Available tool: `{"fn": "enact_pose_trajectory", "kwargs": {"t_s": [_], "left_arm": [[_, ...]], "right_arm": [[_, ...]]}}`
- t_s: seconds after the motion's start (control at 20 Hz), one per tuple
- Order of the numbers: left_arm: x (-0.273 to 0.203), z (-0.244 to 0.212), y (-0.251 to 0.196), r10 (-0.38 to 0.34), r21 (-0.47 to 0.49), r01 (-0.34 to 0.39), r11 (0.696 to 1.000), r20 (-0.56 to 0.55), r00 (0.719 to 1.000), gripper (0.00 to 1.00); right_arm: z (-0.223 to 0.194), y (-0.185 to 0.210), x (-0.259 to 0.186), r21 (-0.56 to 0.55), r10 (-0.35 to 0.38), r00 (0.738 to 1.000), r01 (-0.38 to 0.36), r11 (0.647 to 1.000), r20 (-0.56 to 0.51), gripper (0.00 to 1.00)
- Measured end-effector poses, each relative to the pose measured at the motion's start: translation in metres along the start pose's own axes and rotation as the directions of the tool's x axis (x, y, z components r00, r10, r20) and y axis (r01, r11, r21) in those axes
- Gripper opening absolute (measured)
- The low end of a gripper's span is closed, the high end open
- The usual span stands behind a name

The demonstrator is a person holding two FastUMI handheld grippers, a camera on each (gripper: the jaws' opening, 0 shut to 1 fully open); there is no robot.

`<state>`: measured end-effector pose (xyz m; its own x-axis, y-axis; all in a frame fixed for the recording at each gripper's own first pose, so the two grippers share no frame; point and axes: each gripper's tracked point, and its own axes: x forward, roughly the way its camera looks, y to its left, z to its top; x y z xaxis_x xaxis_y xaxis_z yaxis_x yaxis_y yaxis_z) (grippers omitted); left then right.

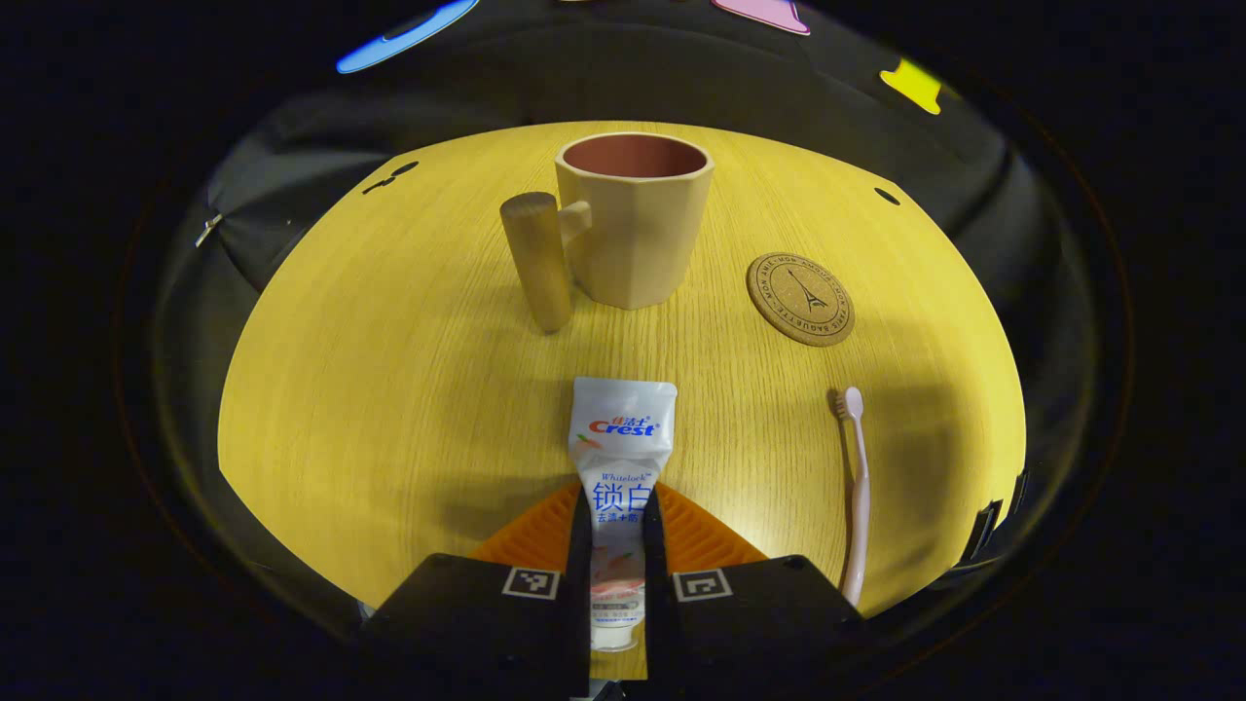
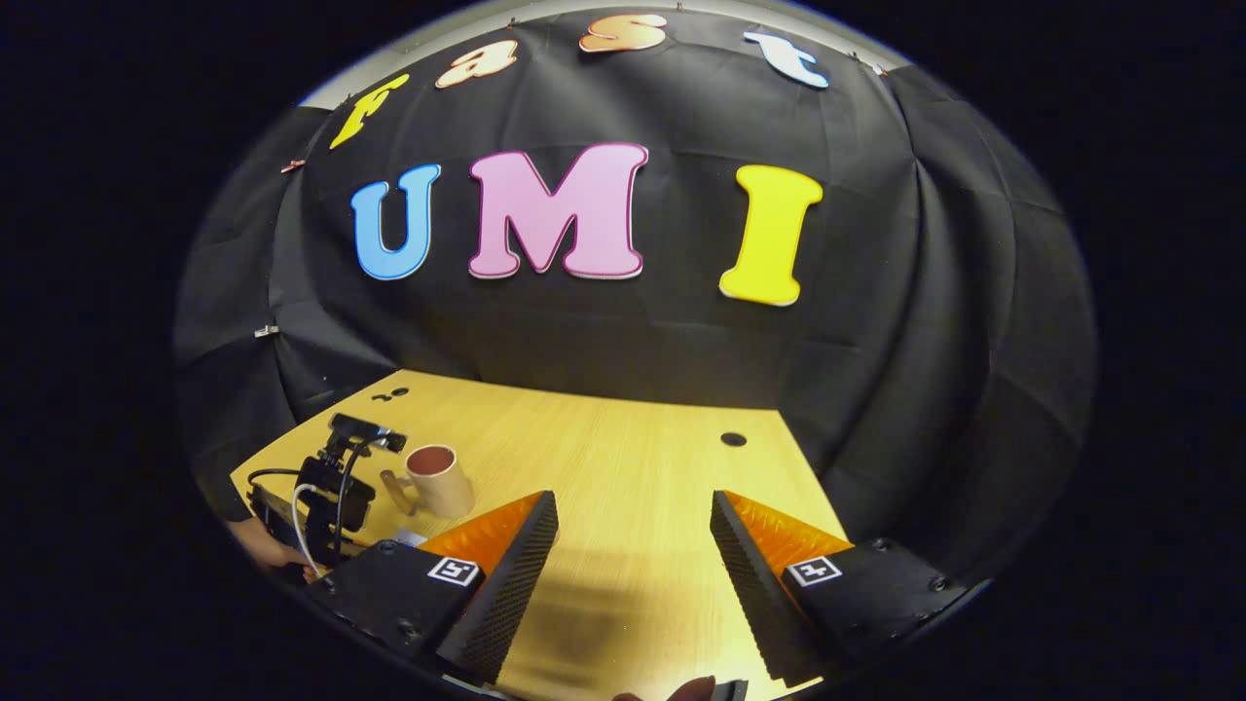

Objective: Put the toothbrush and toothpaste on the desktop into the cup, then pick up the cup and place it on the coaster on the desktop.

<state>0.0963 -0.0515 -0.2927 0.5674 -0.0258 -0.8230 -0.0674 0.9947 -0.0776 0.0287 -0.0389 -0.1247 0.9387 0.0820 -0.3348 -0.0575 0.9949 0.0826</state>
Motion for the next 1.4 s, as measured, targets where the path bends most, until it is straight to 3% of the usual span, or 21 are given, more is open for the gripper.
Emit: {"fn": "enact_pose_trajectory", "kwargs": {"t_s": [0.35,0.6,0.95,1.2,1.35,1.4], "left_arm": [[-0.001,-0.003,0.001,-0.035,0.054,0.035,0.998,-0.003,0.999,0.22],[-0.032,-0.001,0.009,-0.087,0.074,0.084,0.994,0.043,0.995,0.21],[-0.094,0.007,0.03,-0.165,0.05,0.16,0.986,0.145,0.975,0.21],[-0.124,0.005,0.05,-0.174,0.057,0.166,0.985,0.196,0.965,0.21],[-0.135,-0.004,0.061,-0.181,0.046,0.175,0.984,0.204,0.962,0.21],[-0.136,-0.007,0.064,-0.181,0.044,0.176,0.983,0.207,0.961,0.21]], "right_arm": [[-0.057,0.042,-0.004,0.051,0.064,0.977,-0.055,0.997,-0.204,0.97],[-0.086,0.069,-0.006,0.031,0.083,0.954,-0.077,0.997,-0.289,0.97],[-0.135,0.105,0.009,0.028,0.101,0.899,-0.098,0.995,-0.426,0.97],[-0.173,0.119,0.024,-0.004,0.081,0.85,-0.097,0.995,-0.521,0.96],[-0.192,0.126,0.034,-0.015,0.066,0.825,-0.09,0.996,-0.561,0.94],[-0.196,0.127,0.037,-0.019,0.058,0.818,-0.084,0.996,-0.572,0.88]]}}
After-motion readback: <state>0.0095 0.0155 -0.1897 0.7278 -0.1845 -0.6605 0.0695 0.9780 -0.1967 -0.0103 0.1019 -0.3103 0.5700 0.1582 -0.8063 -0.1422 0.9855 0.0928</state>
